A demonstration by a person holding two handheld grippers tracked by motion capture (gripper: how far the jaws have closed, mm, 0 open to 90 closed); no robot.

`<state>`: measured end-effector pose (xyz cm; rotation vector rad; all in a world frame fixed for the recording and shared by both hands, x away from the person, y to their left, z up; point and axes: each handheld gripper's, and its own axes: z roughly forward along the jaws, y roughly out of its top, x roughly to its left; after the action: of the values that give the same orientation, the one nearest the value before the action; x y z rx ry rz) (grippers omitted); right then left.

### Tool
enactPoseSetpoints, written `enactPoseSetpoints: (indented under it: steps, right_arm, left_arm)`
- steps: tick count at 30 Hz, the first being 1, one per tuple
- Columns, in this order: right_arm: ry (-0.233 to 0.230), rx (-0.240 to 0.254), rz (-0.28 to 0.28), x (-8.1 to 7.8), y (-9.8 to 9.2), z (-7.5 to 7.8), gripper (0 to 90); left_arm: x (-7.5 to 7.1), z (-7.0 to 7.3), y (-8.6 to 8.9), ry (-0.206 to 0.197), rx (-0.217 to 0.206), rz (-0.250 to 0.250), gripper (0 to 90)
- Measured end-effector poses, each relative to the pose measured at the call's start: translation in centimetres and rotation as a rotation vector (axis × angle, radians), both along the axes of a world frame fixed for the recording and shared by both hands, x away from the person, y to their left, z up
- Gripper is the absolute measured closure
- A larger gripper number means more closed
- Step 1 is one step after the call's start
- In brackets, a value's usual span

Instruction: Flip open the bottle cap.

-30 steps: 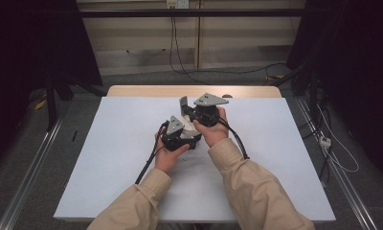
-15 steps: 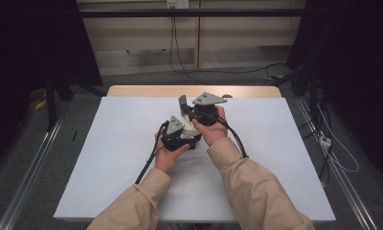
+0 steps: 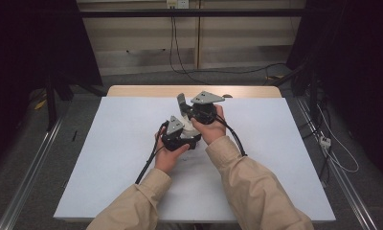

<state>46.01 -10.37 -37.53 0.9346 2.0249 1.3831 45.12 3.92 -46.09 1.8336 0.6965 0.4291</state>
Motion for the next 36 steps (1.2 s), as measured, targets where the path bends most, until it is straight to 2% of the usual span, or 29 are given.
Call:
enactPoseSetpoints:
  steps: [36]
  right_arm:
    - [0.011, -0.012, 0.006, 0.68, 0.4, -0.33, 90.0]
  left_arm:
    - [0.06, -0.01, 0.06, 0.008, -0.007, 0.005, 18.6]
